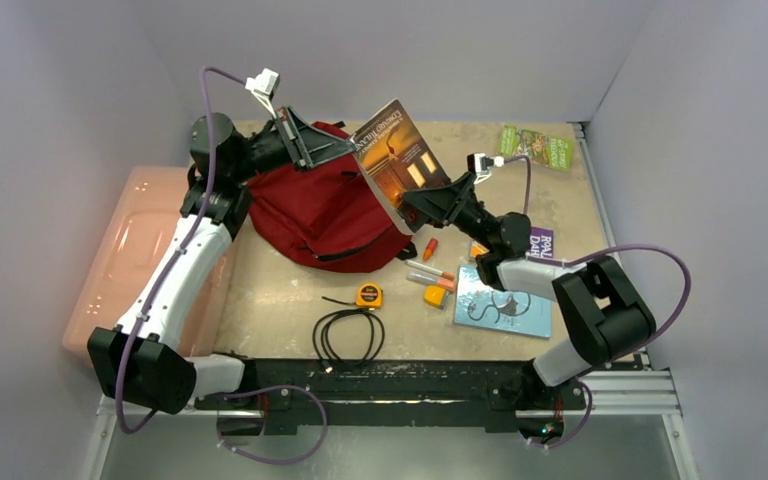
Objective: Pack the student bag
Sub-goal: Pick up the book from the center of the board.
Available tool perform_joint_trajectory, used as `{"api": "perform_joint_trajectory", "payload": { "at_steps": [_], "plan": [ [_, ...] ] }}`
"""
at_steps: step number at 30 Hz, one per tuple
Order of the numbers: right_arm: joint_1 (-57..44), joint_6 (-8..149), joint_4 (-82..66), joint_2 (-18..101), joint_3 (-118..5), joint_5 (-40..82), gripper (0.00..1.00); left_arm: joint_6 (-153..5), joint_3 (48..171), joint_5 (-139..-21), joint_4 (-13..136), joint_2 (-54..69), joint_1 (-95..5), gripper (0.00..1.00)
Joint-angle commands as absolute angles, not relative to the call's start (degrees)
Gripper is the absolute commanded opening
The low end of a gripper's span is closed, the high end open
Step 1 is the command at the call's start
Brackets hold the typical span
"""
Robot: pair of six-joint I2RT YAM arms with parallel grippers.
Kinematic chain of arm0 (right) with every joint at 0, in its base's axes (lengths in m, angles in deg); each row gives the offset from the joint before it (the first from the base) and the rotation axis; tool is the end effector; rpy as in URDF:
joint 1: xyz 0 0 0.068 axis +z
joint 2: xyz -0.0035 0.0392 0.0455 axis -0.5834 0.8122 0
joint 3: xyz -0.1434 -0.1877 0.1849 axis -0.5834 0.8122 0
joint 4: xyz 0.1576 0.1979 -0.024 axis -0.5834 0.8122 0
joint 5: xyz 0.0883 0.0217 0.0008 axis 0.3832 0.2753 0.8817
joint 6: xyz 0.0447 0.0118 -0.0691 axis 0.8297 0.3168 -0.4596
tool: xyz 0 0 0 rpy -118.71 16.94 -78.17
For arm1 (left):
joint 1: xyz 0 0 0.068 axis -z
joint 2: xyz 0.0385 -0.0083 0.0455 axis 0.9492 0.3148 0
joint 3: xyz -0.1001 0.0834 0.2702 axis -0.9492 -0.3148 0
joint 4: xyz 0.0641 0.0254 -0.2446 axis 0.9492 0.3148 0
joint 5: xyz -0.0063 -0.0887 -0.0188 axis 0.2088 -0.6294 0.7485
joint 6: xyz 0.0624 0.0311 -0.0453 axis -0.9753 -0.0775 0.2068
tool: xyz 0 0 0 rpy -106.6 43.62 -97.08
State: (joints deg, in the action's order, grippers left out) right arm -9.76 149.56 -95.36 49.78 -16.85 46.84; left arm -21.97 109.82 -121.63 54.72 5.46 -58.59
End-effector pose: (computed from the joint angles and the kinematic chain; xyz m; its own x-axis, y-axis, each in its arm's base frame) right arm 0.2681 0.1751 0.3286 -0.7355 0.5644 -0.3748 -0.5641 -0.2037 0.8002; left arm 0.2731 -0.1202 0.4669 -0.7265 -0.4233 -0.5413 0.5195 0.1773 -0.8359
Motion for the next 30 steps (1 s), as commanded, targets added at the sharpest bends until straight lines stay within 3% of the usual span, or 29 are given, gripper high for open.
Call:
{"api": "perform_joint_trajectory", "payload": {
  "at_steps": [1,8,10,12,18,20,22,24,27,30],
  "plan": [
    [-9.6,150.9,-114.4,47.6,-18.0,39.6,0.98,-14.6,109.5,-121.3,43.4,3.5,-58.9,0.00],
    [-9.2,151.5,-114.3,42.3,-13.8,34.8,0.89,-12.0,104.5,-115.1,39.4,0.5,-58.9,0.00],
    [-9.1,153.9,-114.3,42.1,-14.8,34.4,0.68,-9.5,102.8,-114.1,36.3,0.6,-58.9,0.00],
    [-8.9,155.7,-114.3,41.7,-15.6,33.9,0.57,-7.5,101.5,-113.3,33.3,0.7,-58.9,0.00],
    [-8.3,157.9,-114.3,39.3,-16.8,31.4,0.56,-5.4,98.1,-110.6,29.2,0.0,-58.8,0.00],
    [-8.1,158.3,-114.3,38.9,-17.2,31.0,0.38,-5.4,97.0,-110.1,28.8,-0.3,-58.6,0.00],
    [-8.1,158.3,-113.9,38.6,-17.5,31.5,0.05,-6.7,95.7,-109.9,30.4,-1.1,-58.5,0.00],
    [-8.3,157.9,-111.1,38.0,-17.0,31.5,0.00,-11.9,95.3,-109.4,40.5,-2.8,-58.6,0.00],
    [-11.8,155.0,-100.8,35.4,-14.4,33.1,0.00,-25.8,98.7,-101.2,69.9,-5.2,-58.6,0.49],
    [-16.8,148.4,-82.1,29.8,-12.7,35.4,0.00,-35.7,99.0,-89.0,85.0,-7.6,-58.6,0.87]
  ]
}}
